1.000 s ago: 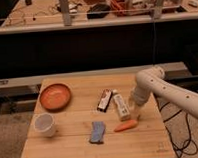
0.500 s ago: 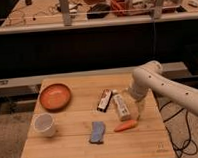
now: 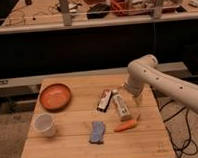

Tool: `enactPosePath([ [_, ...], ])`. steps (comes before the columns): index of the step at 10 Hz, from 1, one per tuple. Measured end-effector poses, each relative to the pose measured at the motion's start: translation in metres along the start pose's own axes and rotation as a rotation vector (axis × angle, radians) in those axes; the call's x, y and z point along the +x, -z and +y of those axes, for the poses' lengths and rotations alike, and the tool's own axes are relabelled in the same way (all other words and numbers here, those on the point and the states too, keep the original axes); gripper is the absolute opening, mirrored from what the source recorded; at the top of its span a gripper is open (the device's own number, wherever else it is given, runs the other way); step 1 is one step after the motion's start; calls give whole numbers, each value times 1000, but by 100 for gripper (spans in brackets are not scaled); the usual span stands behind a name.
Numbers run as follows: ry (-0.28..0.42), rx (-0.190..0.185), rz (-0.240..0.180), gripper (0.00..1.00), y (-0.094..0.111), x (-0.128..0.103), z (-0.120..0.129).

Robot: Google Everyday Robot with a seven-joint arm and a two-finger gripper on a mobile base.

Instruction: Place the bottle in the ceramic bowl

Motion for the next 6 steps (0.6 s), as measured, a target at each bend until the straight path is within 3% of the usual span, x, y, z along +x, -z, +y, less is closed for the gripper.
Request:
enactPosePath([
  [2, 193, -5, -2, 80, -4, -3, -2],
  [6, 460, 25, -16, 80, -9, -6, -1],
])
